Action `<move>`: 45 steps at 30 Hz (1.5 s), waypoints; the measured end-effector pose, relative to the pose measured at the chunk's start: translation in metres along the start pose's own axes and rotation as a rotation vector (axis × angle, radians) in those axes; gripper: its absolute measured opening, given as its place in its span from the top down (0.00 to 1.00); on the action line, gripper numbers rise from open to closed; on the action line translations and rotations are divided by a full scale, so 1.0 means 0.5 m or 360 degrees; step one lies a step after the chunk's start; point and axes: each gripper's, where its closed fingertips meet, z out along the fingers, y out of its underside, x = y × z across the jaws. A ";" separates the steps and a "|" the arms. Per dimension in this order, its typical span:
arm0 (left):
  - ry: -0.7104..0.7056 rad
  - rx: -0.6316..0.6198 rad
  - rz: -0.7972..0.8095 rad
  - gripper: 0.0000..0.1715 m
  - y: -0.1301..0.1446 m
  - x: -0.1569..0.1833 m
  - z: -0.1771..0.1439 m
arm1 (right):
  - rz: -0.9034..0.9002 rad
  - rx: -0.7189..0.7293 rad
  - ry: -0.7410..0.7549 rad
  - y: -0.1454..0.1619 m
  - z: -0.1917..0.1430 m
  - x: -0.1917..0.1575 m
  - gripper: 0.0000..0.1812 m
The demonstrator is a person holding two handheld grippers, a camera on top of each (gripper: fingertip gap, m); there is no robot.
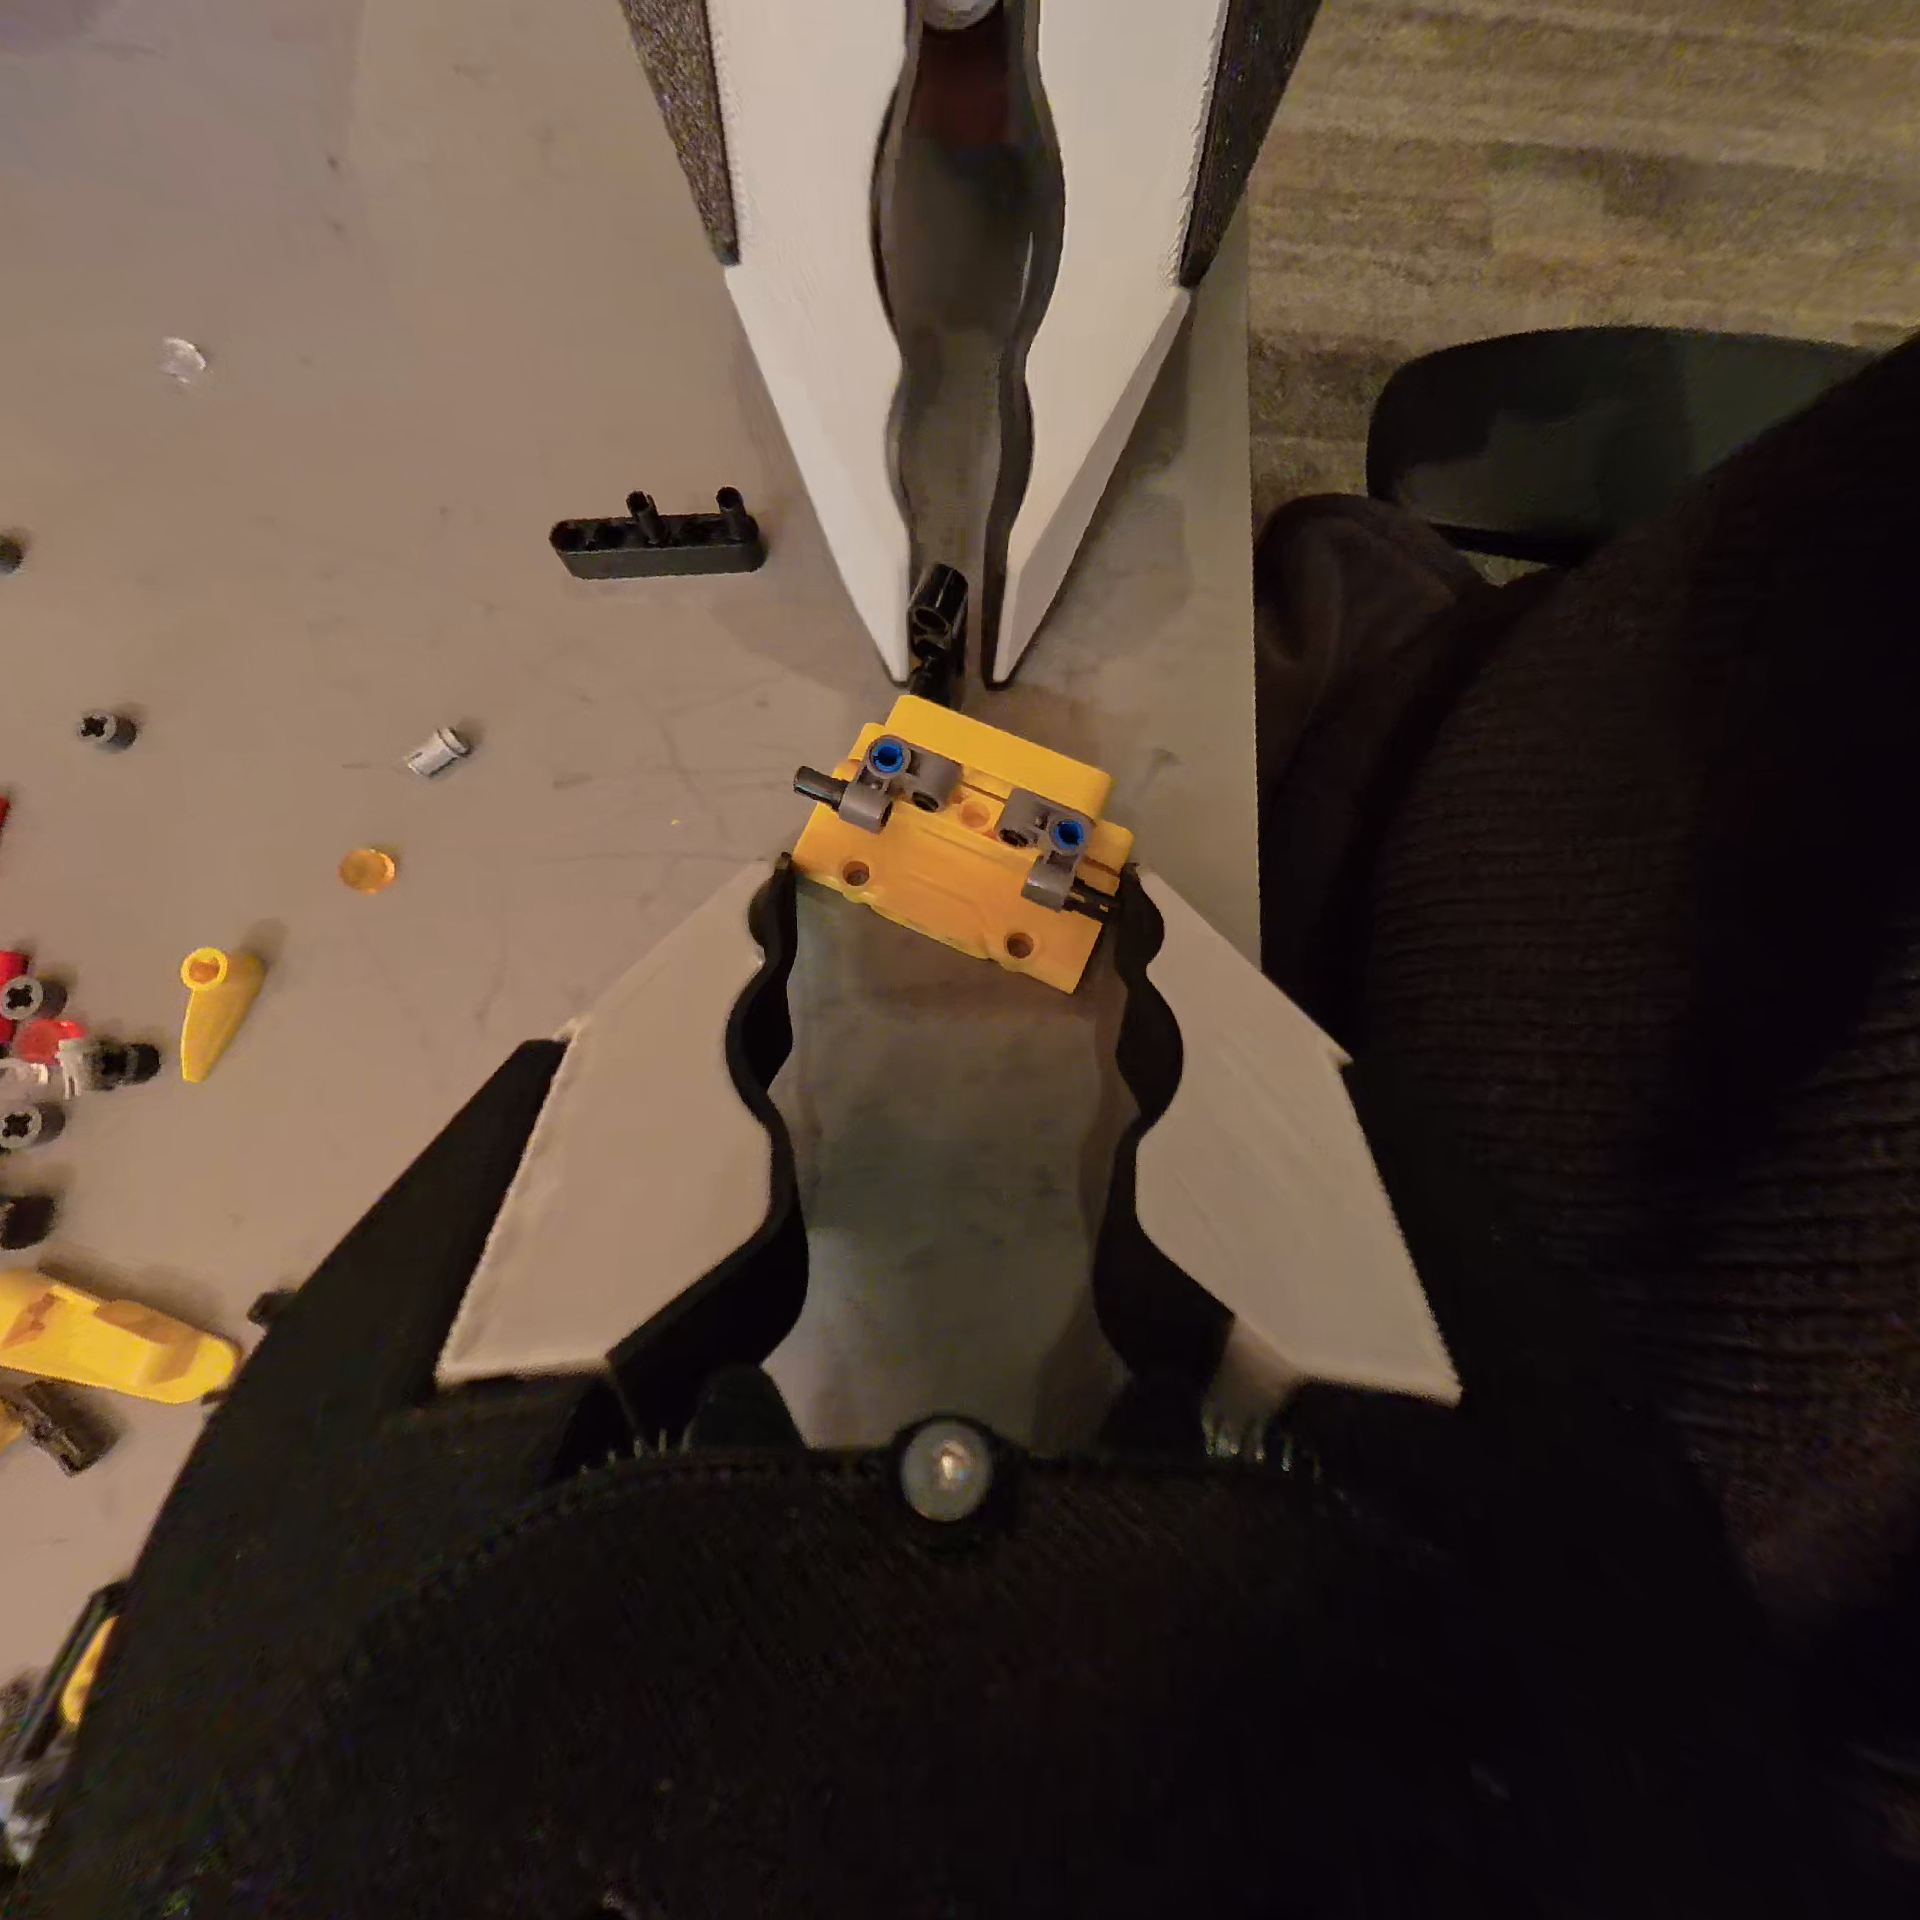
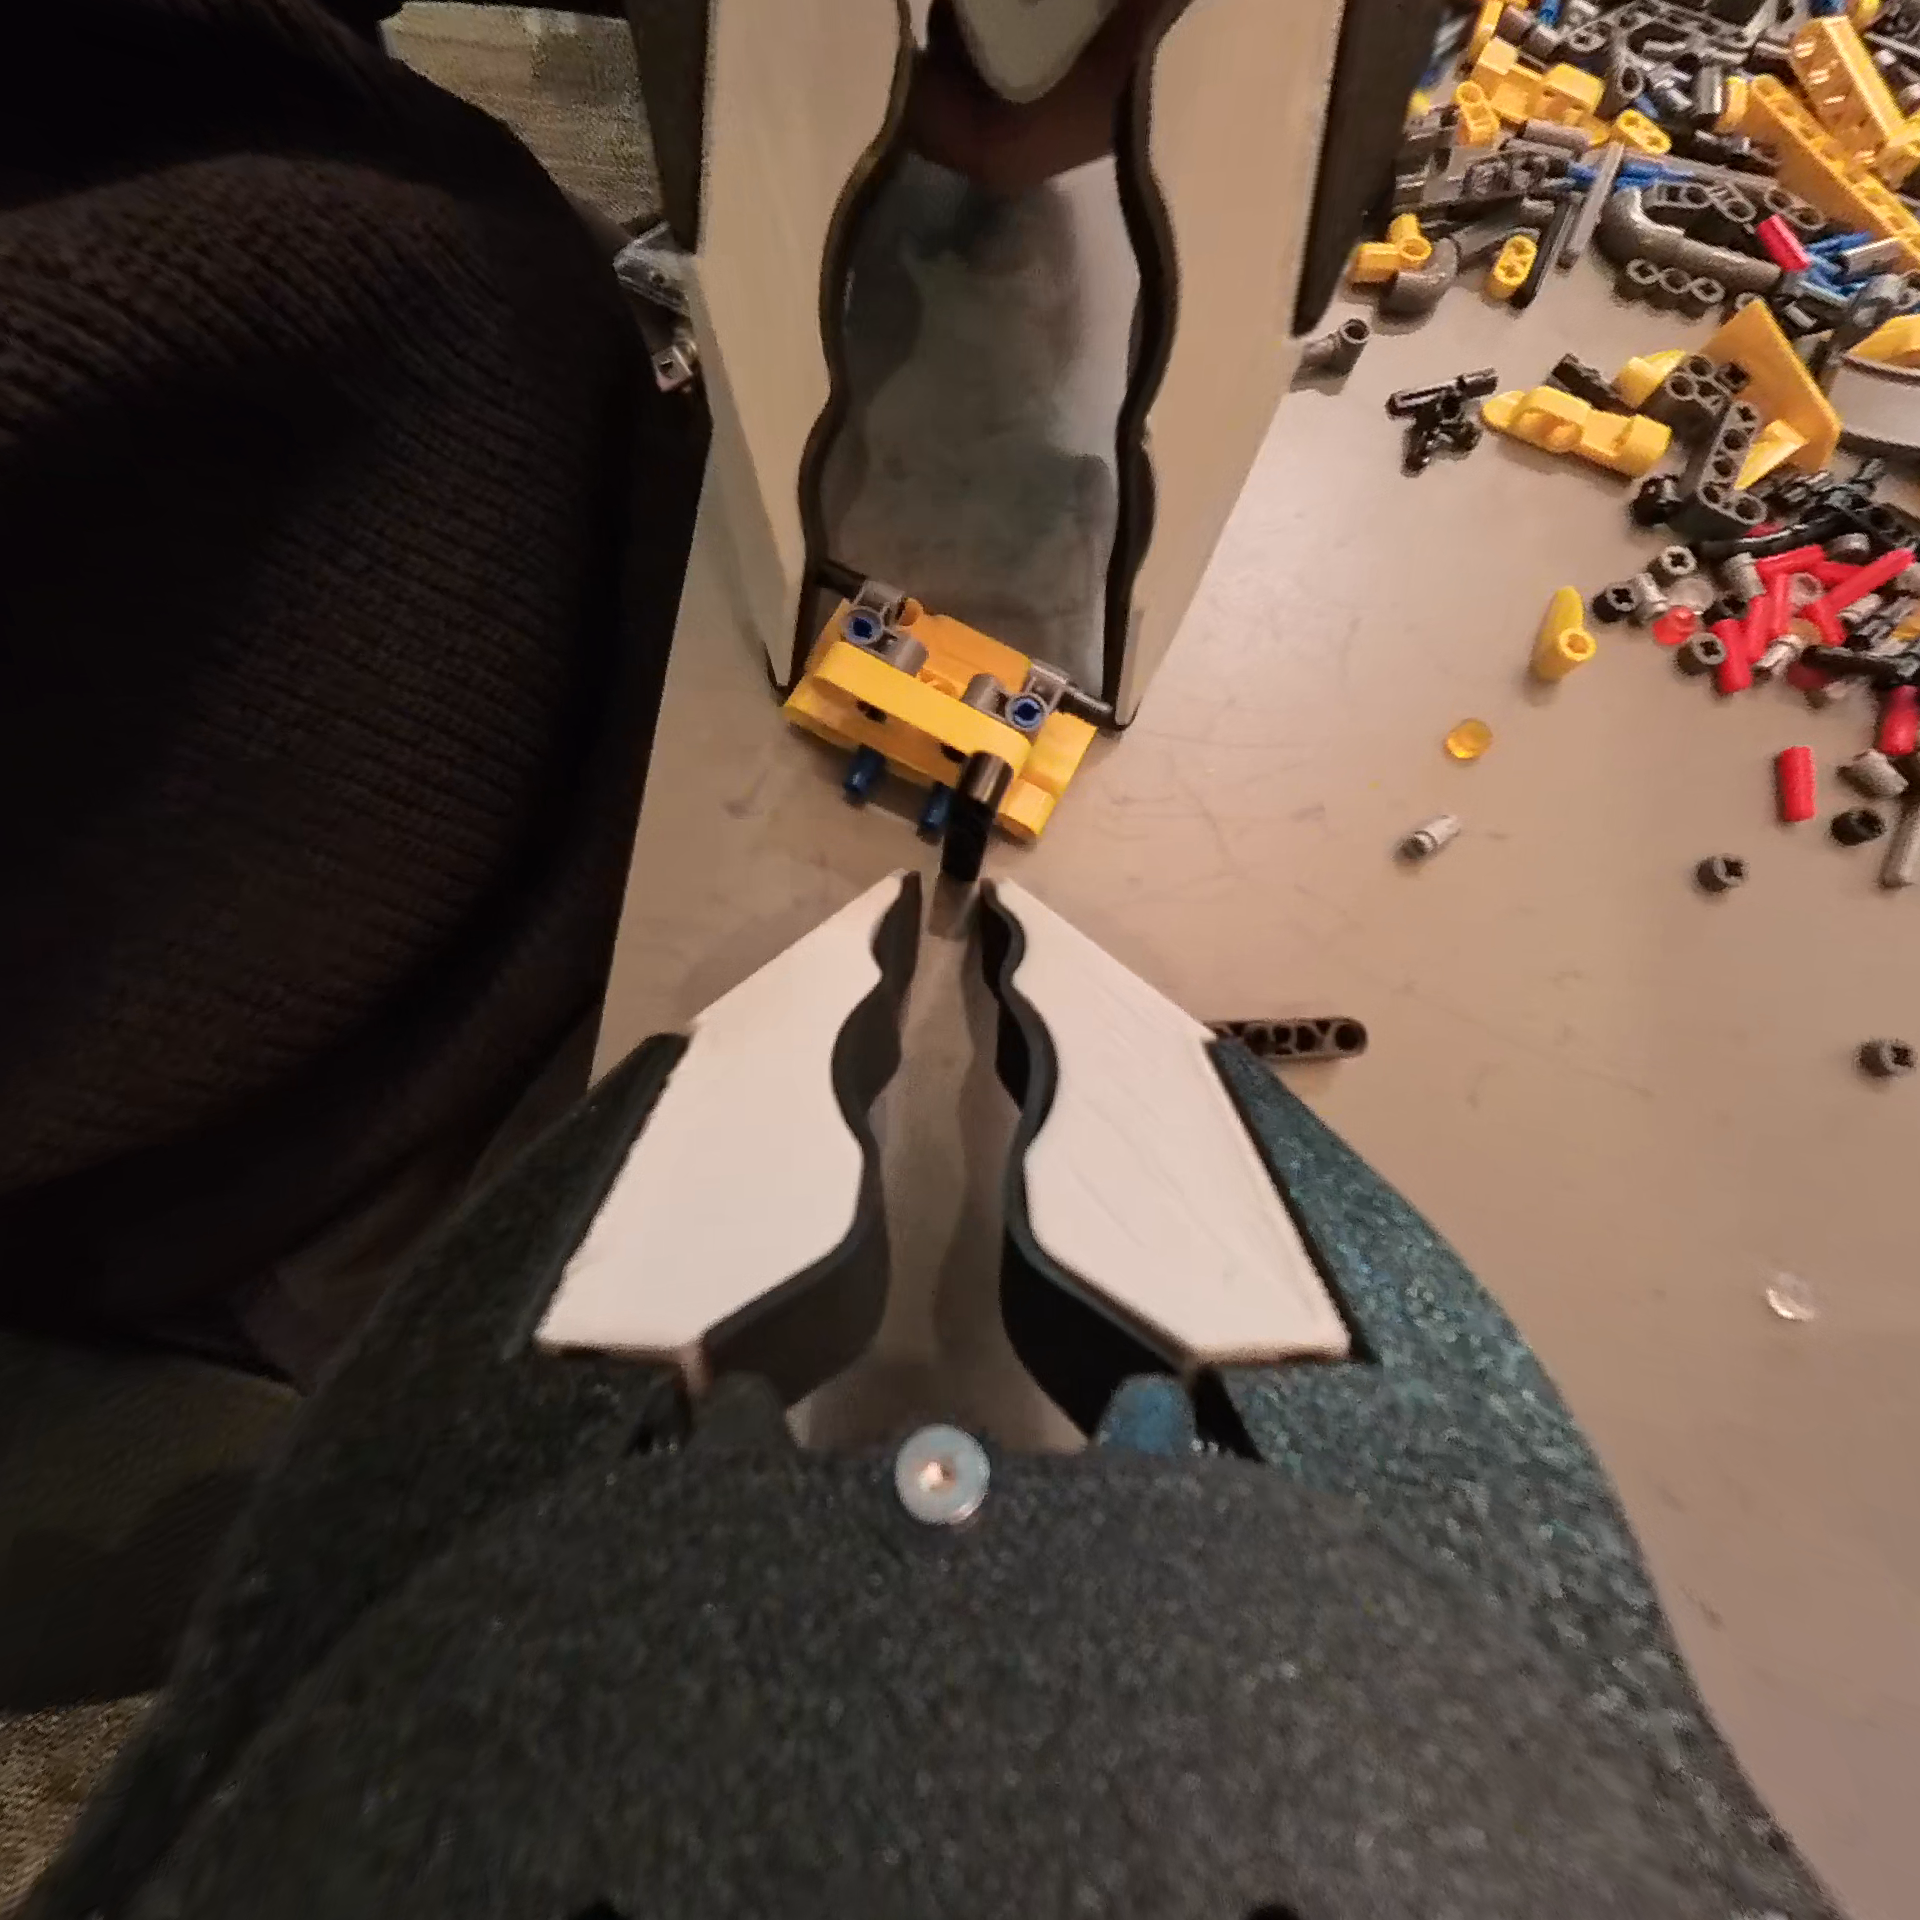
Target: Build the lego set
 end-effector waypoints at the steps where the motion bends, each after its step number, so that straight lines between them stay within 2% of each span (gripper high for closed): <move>1: 0.0017 -0.0009 0.0010 0.64 0.000 0.000 -0.001 | -0.0006 -0.0002 0.0007 -0.001 0.001 -0.001 0.95; 5: 0.0078 -0.0014 0.0038 0.64 0.001 0.000 -0.003 | -0.0031 -0.0003 0.0035 -0.002 0.003 0.003 1.00; 8: 0.0090 0.0000 0.0039 0.64 0.002 0.001 -0.003 | -0.0061 -0.0007 0.0017 -0.003 0.004 0.005 1.00; 15: 0.0062 0.0054 0.0029 0.65 0.001 0.002 -0.001 | 0.0063 0.0000 -0.0021 -0.005 0.007 0.007 1.00; 21: 0.0048 0.0058 0.0031 0.65 0.000 0.003 -0.001 | 0.0130 -0.0008 0.0049 -0.005 0.008 0.009 1.00; 32: 0.0040 0.0061 0.0035 0.65 -0.002 0.003 0.000 | 0.0166 -0.0100 -0.0062 -0.009 0.012 0.012 1.00; 40: 0.0043 0.0058 0.0059 0.65 0.000 0.003 -0.001 | 0.0189 -0.0009 0.0081 -0.007 0.010 0.011 1.00; 45: 0.0041 0.0058 0.0061 0.65 0.000 0.003 -0.001 | 0.0145 0.0016 0.0084 -0.010 0.005 0.001 1.00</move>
